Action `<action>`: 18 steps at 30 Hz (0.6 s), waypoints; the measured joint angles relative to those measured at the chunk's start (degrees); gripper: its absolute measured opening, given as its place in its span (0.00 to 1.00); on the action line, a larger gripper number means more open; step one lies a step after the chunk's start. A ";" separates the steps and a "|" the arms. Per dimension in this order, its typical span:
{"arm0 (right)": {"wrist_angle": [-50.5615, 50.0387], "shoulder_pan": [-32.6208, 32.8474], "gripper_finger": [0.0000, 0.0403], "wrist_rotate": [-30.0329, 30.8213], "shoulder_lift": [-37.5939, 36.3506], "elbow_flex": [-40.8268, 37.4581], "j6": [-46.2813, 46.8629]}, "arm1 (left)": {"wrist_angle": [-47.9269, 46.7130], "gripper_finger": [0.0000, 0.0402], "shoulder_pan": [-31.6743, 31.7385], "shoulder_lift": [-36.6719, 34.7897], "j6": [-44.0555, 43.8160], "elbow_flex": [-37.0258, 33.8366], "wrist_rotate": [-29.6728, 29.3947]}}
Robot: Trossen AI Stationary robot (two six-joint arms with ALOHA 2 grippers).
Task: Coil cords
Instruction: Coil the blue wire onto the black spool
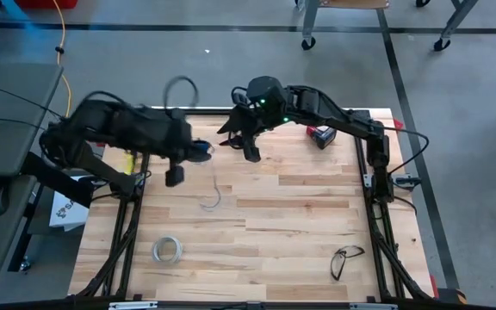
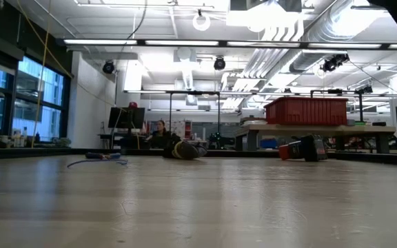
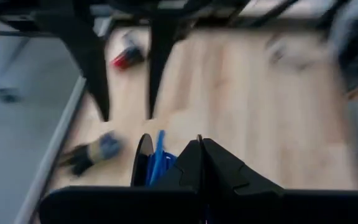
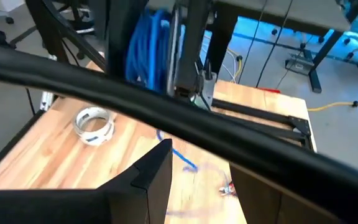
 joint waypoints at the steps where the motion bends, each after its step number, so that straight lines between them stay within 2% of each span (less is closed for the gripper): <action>1: -0.08 0.04 0.37 -0.18 -0.42 0.00 0.00 | 0.82 0.00 0.29 -0.35 -1.11 0.96 2.09; 5: -0.59 0.09 0.37 -2.27 -1.80 0.02 0.18 | 2.26 0.00 0.61 -1.26 -4.26 7.57 1.66; 10: 0.77 0.13 0.37 -7.05 -2.89 0.02 5.41 | 9.14 0.00 0.92 -1.40 -2.85 15.50 0.42; 18: 3.75 1.21 0.37 -2.73 -3.12 0.00 6.36 | 22.50 0.00 1.33 -1.23 1.17 18.29 4.12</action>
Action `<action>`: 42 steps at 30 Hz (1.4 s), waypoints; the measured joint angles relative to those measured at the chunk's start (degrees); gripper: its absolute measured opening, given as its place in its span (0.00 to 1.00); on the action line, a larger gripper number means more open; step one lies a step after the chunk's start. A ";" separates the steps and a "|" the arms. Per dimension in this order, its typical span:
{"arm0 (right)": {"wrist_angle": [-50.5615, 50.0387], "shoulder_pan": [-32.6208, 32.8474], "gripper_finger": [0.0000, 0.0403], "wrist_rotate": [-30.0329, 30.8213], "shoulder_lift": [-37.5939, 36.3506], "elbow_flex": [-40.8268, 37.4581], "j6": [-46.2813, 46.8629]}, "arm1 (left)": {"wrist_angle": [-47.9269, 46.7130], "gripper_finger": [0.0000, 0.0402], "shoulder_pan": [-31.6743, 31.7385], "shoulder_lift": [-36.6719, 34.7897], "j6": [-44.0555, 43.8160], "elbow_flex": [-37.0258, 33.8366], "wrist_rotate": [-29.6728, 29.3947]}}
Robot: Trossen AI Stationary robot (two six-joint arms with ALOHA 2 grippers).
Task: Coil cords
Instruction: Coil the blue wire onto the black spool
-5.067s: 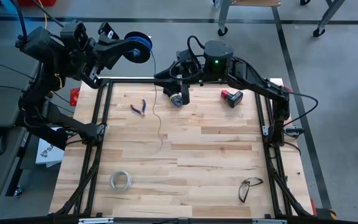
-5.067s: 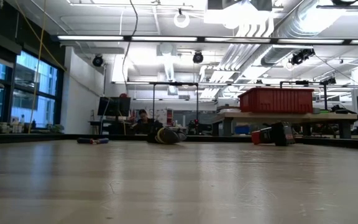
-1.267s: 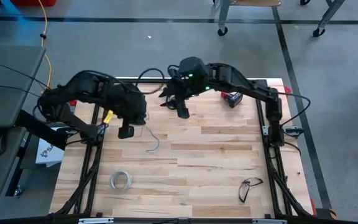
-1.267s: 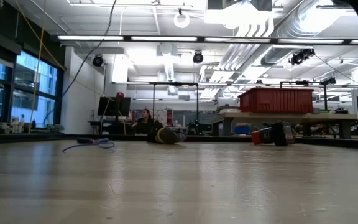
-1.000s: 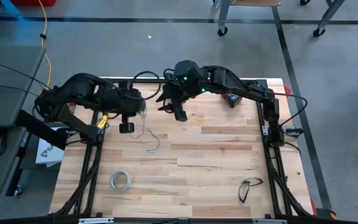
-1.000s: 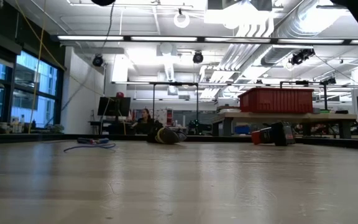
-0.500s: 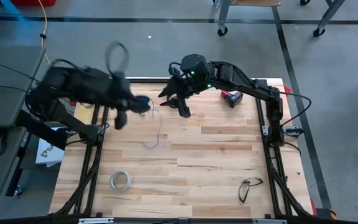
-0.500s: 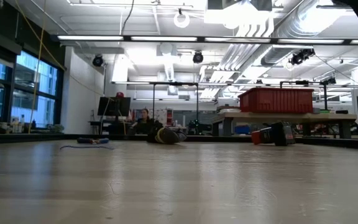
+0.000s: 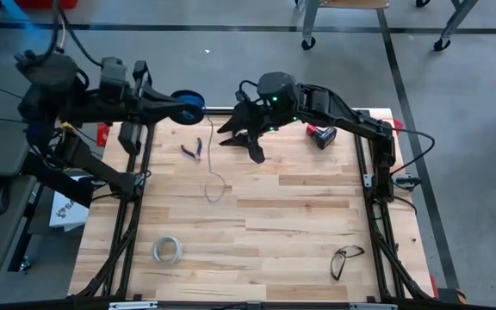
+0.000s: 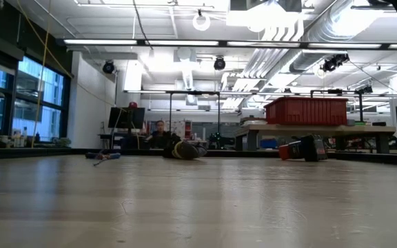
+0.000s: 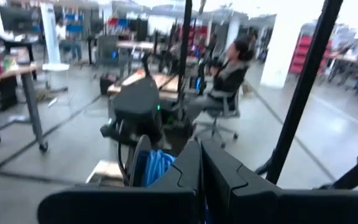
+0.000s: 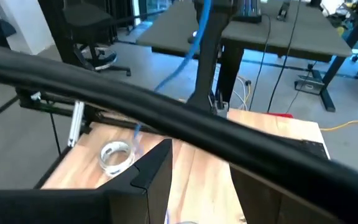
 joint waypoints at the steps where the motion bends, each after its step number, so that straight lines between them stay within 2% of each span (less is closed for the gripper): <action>1: 0.28 0.02 0.37 0.06 -0.13 0.00 0.50 | 0.91 0.00 0.00 -0.02 0.26 0.12 0.00; 9: 4.93 0.30 0.37 -3.00 -1.25 0.02 6.88 | 5.64 0.00 0.00 0.38 3.24 0.16 -0.04; 14: 7.50 0.29 0.37 3.17 -1.92 0.02 7.25 | 9.45 0.00 0.00 0.53 3.60 0.10 2.10; 18: 7.69 -0.44 0.37 3.17 -2.24 0.02 8.23 | 10.92 0.00 0.00 0.53 2.21 0.10 3.52; 21: 8.73 -0.53 0.37 2.15 -2.41 0.02 9.73 | 11.12 0.00 0.00 0.53 2.13 0.10 4.28; 25: 9.13 -0.33 0.37 -2.71 -2.62 0.02 11.87 | 11.07 0.00 0.00 0.53 3.09 0.10 4.27; 31: 9.05 0.03 0.37 -6.78 -3.21 0.02 13.00 | 10.62 0.00 0.00 0.53 3.17 0.10 5.84; 36: 8.21 -1.23 0.37 -6.24 -3.76 0.02 12.96 | 10.60 0.00 -0.02 0.53 1.45 0.10 8.81; 42: 8.78 -2.42 0.37 -7.32 -3.87 0.02 14.92 | 11.01 0.00 -0.02 0.87 0.63 0.10 8.76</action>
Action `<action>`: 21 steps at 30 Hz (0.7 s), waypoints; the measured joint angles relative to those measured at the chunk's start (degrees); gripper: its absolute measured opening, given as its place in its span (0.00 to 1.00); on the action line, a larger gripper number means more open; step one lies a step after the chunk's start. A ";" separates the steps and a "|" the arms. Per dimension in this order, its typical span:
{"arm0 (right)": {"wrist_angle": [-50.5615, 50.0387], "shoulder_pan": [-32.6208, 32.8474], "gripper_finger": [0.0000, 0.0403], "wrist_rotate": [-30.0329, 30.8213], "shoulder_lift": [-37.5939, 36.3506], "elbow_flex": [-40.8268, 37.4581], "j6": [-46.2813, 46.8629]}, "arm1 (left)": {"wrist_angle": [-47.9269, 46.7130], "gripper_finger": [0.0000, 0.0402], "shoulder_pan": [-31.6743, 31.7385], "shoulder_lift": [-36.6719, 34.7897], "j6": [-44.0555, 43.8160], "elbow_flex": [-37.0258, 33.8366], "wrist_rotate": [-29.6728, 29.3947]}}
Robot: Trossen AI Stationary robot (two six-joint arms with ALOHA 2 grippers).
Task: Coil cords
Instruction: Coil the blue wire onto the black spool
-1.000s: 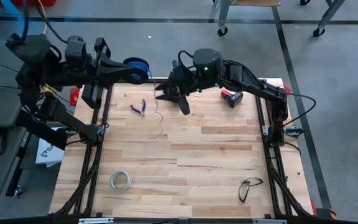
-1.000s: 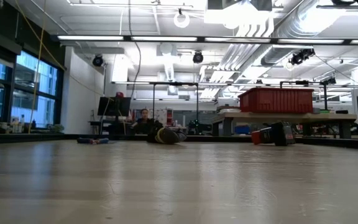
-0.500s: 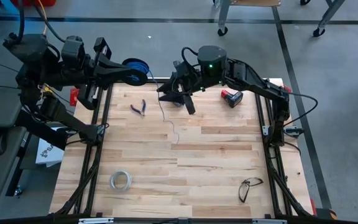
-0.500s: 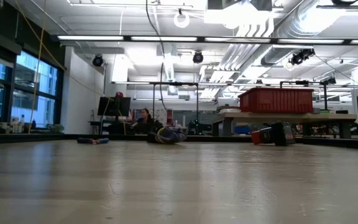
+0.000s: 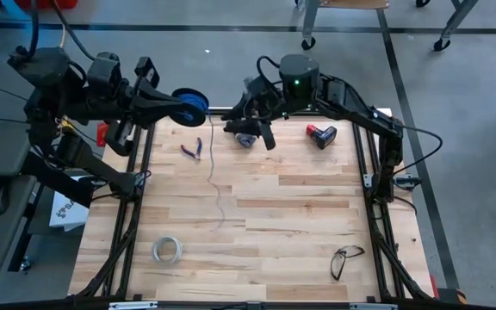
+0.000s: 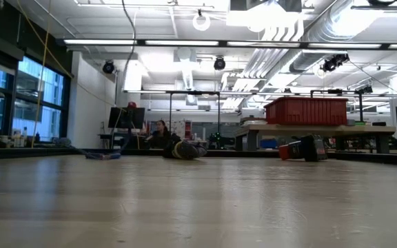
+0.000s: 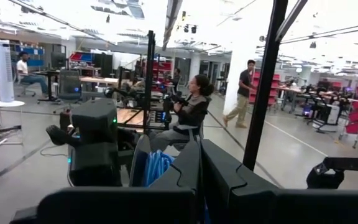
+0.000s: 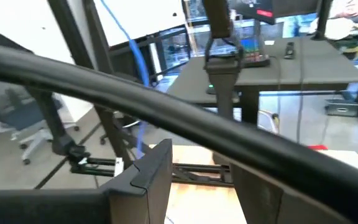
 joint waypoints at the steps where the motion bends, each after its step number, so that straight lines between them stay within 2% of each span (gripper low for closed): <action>1: 0.07 0.07 0.37 -0.61 0.00 0.00 0.33 | 0.11 0.00 0.00 0.08 0.01 0.00 0.01; 6: 1.97 1.26 0.37 -3.32 0.02 0.00 1.32 | 0.31 0.00 0.00 0.99 1.24 0.00 0.01; 21: 2.31 2.08 0.37 -3.55 0.09 0.00 4.41 | 4.68 0.00 0.42 1.82 4.52 -0.02 -1.39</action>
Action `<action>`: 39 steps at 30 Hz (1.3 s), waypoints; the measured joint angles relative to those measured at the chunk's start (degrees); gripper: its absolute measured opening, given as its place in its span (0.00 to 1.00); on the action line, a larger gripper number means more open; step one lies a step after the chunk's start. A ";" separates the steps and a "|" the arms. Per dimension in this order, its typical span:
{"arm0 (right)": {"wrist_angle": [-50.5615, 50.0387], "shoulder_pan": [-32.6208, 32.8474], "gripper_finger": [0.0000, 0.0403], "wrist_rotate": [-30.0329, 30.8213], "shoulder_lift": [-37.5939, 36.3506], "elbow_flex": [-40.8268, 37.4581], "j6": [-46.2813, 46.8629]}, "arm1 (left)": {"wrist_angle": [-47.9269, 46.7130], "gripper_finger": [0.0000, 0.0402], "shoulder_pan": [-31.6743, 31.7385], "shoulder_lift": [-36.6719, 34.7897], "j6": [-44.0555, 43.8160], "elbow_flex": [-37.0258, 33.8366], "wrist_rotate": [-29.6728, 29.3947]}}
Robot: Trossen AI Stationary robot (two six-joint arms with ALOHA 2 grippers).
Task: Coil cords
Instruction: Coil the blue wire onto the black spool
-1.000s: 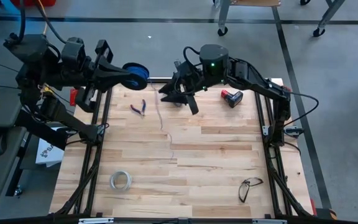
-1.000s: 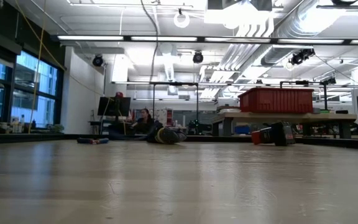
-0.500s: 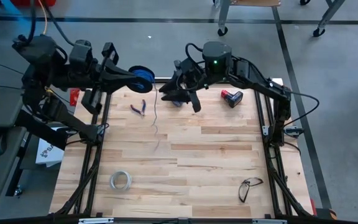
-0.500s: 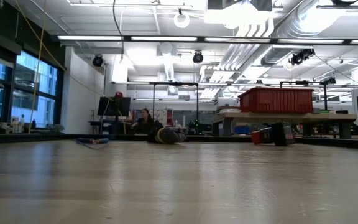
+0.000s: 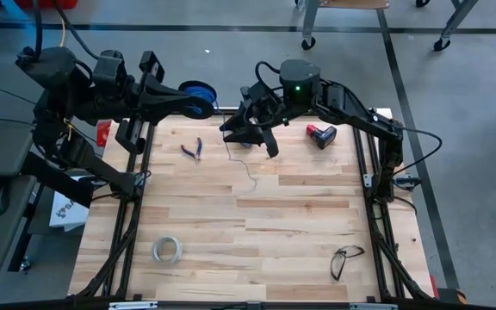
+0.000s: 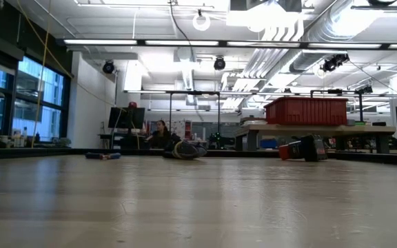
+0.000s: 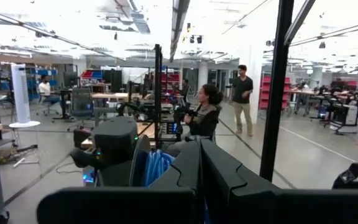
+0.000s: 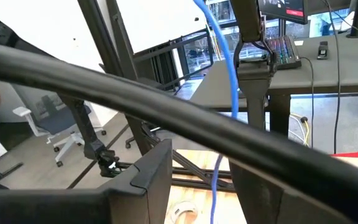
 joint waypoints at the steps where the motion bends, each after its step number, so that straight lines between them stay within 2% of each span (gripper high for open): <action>1: 0.00 0.00 0.37 0.00 0.00 0.00 0.00 | 0.00 0.00 0.00 0.00 0.00 0.00 -0.12; 7: -0.41 -0.02 0.37 -0.20 0.02 0.00 -0.07 | 0.11 0.00 -0.01 0.00 0.02 0.00 -0.48; 10: -0.39 0.00 0.33 -0.22 0.04 0.00 -0.07 | 0.11 0.00 0.00 0.00 0.02 0.00 -0.72; 13: -0.38 0.17 0.23 -0.26 0.04 0.00 -0.57 | 0.11 0.00 0.00 0.00 0.02 0.00 -0.72; 16: 0.00 1.21 0.06 -0.22 0.05 0.00 -2.66 | 0.11 0.00 0.00 0.00 0.01 0.00 -1.55; 18: 0.61 2.39 0.03 -0.15 0.07 0.00 -3.30 | 0.14 0.00 0.00 0.00 0.01 0.00 -1.81; 24: 2.25 4.20 0.15 3.82 0.07 0.00 -1.91 | 2.05 0.00 0.04 0.00 0.22 0.00 -1.85; 32: 2.62 3.43 0.37 5.46 0.09 0.00 -1.07 | 2.42 0.00 0.04 0.00 -0.41 0.00 -1.93; 39: -1.14 2.91 0.42 2.36 -1.84 0.00 -1.27 | 2.45 0.00 0.04 0.00 -0.42 0.00 -1.92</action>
